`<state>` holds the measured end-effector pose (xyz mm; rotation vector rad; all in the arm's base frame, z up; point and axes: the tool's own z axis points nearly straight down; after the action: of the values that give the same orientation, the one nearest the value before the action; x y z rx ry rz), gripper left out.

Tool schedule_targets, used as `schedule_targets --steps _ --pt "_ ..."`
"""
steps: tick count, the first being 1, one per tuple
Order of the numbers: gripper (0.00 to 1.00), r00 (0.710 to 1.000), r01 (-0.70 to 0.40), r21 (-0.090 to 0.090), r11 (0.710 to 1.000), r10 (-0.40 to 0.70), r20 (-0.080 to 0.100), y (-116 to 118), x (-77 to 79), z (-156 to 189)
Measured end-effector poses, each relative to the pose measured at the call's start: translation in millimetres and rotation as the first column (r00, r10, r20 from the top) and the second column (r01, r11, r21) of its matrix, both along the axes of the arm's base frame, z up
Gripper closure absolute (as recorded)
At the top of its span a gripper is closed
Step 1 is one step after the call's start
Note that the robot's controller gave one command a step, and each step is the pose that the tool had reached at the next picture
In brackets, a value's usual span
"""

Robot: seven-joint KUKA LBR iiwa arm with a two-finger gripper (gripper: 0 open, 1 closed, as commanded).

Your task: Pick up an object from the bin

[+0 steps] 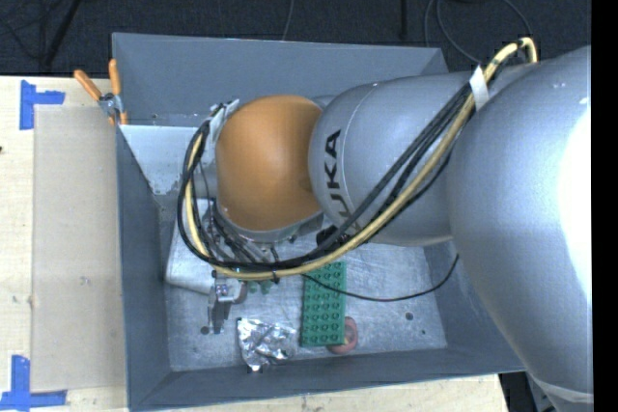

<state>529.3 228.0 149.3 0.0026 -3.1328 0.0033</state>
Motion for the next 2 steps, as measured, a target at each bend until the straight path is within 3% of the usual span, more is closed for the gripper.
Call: schedule_targets --steps 1,2 --pt "0.0 0.993 -0.114 0.008 0.993 0.113 0.017 -87 9.6 -76" --pt "0.0 0.915 -0.403 -0.001 0.915 0.403 0.013 -174 -37.6 -39"
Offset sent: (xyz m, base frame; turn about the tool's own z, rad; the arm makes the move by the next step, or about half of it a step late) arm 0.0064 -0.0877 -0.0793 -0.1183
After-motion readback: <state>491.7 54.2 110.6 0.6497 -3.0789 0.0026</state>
